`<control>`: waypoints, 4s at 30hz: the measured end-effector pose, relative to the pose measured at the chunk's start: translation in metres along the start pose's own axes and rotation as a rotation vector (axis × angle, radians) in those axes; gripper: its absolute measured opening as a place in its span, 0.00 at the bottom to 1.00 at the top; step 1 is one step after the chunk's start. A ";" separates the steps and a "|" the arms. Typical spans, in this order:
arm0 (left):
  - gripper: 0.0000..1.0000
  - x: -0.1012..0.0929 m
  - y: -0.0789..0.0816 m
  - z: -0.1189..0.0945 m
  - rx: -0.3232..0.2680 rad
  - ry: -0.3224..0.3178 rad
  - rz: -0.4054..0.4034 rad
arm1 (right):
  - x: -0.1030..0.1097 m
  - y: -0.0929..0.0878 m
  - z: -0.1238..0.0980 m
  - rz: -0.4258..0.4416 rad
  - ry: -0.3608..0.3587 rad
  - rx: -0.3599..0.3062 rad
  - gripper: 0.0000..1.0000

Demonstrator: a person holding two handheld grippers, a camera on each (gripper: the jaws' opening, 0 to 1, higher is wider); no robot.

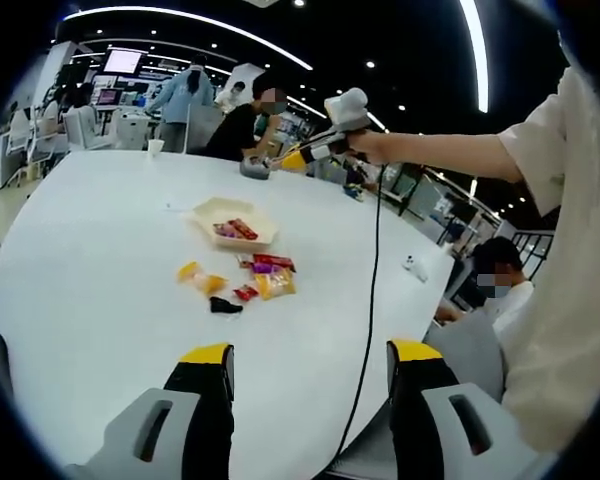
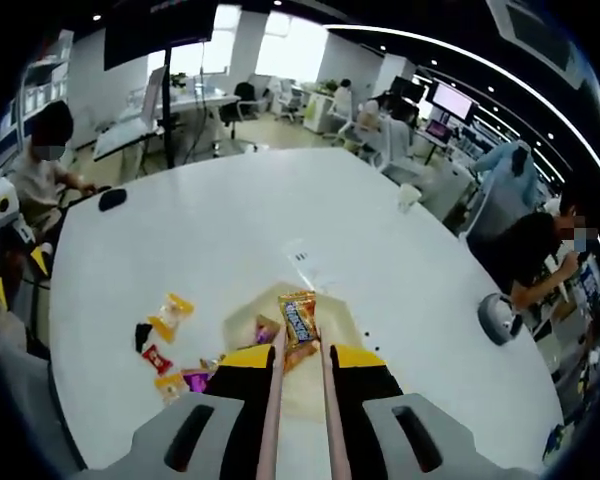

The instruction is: Place the target food into the container with the food tongs after gripping and lifting it, then release it inside without dropping or visibly crushing the food.

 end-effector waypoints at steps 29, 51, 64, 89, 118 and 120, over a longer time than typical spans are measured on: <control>0.60 0.000 -0.001 0.000 0.006 -0.004 -0.003 | -0.004 -0.005 0.006 -0.008 0.010 0.003 0.21; 0.59 -0.002 -0.001 0.001 0.007 -0.010 0.000 | -0.005 -0.002 0.006 -0.032 0.021 0.006 0.22; 0.60 -0.002 -0.001 0.001 0.006 -0.009 0.002 | 0.009 -0.009 0.006 -0.025 0.042 0.004 0.22; 0.59 -0.007 -0.008 -0.008 -0.011 -0.010 0.003 | 0.070 -0.023 0.025 -0.060 0.146 0.059 0.23; 0.59 -0.003 -0.011 -0.008 -0.010 -0.012 -0.008 | 0.134 -0.060 0.040 -0.187 0.275 0.198 0.24; 0.59 -0.003 -0.012 -0.009 -0.008 -0.010 -0.011 | 0.135 -0.061 0.041 -0.193 0.280 0.204 0.24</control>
Point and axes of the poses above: the point that each gripper's makers call its tool centre point, and the gripper's own axes: z roughly forward along the fingers, x roughly to its left, y roughly out of its top, the point moved 9 cm from there along -z, roughly backward along the fingers, and after that the axes turned 1 degree about y, right-handed, at the moved point
